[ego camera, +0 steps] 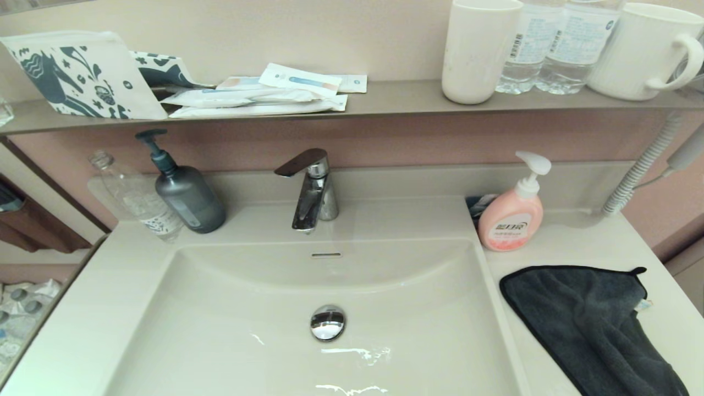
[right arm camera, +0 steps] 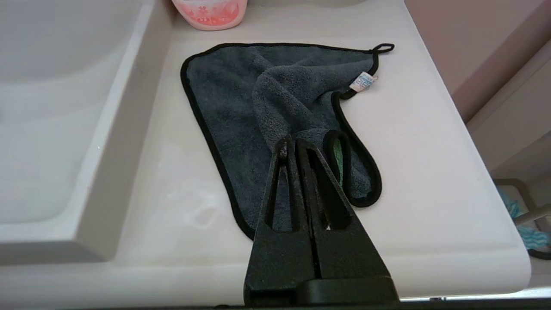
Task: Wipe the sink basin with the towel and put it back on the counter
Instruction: Pick up the cloth
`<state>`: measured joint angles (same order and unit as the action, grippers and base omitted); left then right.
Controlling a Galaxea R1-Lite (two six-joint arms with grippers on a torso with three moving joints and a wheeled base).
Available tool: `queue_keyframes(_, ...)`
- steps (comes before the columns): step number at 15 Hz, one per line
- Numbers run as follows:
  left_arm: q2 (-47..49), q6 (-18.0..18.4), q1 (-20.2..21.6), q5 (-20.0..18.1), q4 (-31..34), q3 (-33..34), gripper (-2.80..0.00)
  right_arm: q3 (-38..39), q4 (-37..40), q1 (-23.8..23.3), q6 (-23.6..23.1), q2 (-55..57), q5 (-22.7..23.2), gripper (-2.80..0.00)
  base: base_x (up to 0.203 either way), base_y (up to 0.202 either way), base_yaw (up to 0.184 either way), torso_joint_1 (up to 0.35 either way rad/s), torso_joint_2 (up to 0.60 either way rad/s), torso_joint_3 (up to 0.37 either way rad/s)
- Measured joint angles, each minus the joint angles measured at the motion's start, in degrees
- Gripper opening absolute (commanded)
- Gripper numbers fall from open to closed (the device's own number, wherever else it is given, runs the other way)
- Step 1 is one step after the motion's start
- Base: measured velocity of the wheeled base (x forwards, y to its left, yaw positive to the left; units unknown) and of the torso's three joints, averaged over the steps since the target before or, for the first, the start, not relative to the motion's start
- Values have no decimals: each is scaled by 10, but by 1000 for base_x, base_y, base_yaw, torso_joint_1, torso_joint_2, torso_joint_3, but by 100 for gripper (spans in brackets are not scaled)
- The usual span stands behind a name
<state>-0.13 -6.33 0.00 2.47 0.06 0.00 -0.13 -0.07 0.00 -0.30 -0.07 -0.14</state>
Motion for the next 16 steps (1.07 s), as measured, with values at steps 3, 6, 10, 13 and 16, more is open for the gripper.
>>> queue_keyframes(3,0,0,0,1,0,0,-280,0,1,0,-3,0,-5,-280,0,0,0,0,0,0)
queue_keyframes(6,0,0,0,1,0,0,-280,-16,7,0,-4,0,-6,-280,0,0,0,0,0,0)
queue_keyframes(10,0,0,0,1,0,0,-280,-79,44,0,-4,24,-7,-280,0,0,0,0,0,0)
queue_keyframes(13,0,0,0,0,0,0,-280,-134,51,0,-3,97,-19,-280,0,0,0,0,0,0)
queue_keyframes(16,0,0,0,0,0,0,-280,-202,59,-1,0,219,-56,-280,0,0,0,0,0,0)
